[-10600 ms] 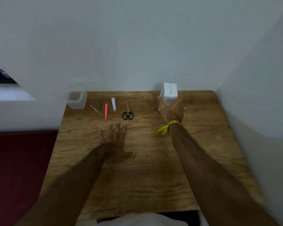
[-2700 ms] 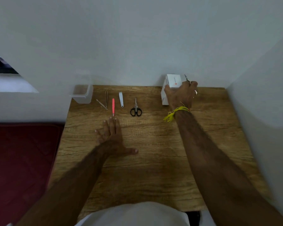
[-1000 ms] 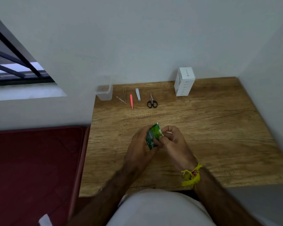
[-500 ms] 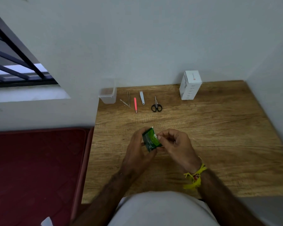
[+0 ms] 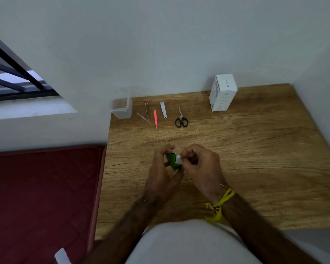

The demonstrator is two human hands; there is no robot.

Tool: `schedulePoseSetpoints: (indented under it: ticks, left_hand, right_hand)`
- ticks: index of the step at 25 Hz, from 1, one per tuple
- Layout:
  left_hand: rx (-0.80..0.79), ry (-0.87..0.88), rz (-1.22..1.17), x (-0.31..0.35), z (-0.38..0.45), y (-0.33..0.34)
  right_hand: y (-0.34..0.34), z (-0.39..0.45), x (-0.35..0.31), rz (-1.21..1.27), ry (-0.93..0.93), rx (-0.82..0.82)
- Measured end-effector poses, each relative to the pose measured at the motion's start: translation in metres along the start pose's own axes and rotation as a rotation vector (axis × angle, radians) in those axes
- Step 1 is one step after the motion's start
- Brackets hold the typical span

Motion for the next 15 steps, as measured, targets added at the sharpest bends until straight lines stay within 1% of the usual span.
schedulePoseSetpoints:
  ticks: [4,6,11,13,15]
  left_hand:
    - [0.013,-0.026,-0.043,-0.006,0.001,0.000]
    - [0.003,-0.045,-0.057,-0.010,-0.001,0.001]
    - [-0.065,-0.039,-0.063,-0.013,0.000,0.004]
    - [-0.097,-0.032,-0.048,-0.012,0.000,0.005]
    - [-0.119,-0.024,-0.030,-0.009,0.001,0.005]
  right_hand:
    - [0.003,0.002,-0.004,-0.018,-0.018,-0.006]
    - [0.005,0.003,-0.002,-0.038,-0.024,-0.037]
    - [0.009,0.001,-0.003,-0.049,-0.056,-0.142]
    - [0.008,0.000,-0.004,-0.054,-0.047,-0.152]
    - [0.008,0.000,-0.004,-0.082,-0.033,-0.126]
Point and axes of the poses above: each hand's wrist, its own z-axis towards the middle knuckle, its own y-axis out of the palm, x = y × z, the point moved 10 cm from there along z, towards the middle knuckle, and after that the axes turned 9 degrees about y, right-handed, at the moved point
